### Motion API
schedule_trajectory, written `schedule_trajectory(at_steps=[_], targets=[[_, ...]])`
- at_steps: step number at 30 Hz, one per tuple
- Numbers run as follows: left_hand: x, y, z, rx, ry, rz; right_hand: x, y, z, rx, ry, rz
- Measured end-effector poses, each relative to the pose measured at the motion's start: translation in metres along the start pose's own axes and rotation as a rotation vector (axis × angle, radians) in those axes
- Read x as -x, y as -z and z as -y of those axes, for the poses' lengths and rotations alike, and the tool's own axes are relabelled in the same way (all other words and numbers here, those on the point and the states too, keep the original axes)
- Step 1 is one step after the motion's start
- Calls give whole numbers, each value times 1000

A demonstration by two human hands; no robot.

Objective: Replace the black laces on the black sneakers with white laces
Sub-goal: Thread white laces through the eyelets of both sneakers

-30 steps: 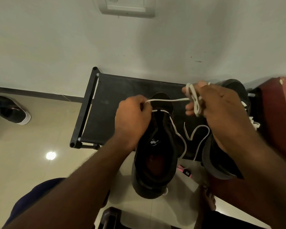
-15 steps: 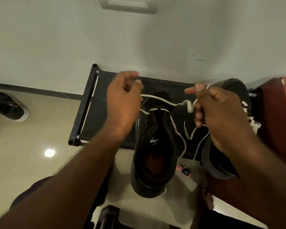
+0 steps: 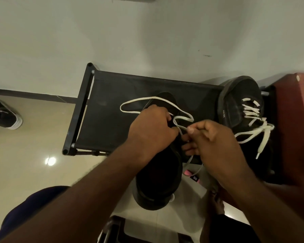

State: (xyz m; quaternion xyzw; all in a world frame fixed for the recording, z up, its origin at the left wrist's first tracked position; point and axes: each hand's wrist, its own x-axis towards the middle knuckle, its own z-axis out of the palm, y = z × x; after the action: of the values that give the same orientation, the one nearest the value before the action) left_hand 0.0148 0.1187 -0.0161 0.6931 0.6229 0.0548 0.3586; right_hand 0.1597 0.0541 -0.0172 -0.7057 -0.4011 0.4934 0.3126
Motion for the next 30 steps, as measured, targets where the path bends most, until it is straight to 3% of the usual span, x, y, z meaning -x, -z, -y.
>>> schedule_trajectory(at_steps=[3,8,20,24,30], targets=[[-2,2,0,93,26,73,-10,-7,8,29,65,-39],[-7,0,5,233,47,147,-24,-11,5,-166,-51,-36],[-9,3,7,362,44,158,-30,-17,-3,-218,-103,-193],[-8,0,5,394,67,108,-28,-16,2,-337,-107,-74],[-8,-4,1,341,90,58,-29,-15,4,-321,-54,12]])
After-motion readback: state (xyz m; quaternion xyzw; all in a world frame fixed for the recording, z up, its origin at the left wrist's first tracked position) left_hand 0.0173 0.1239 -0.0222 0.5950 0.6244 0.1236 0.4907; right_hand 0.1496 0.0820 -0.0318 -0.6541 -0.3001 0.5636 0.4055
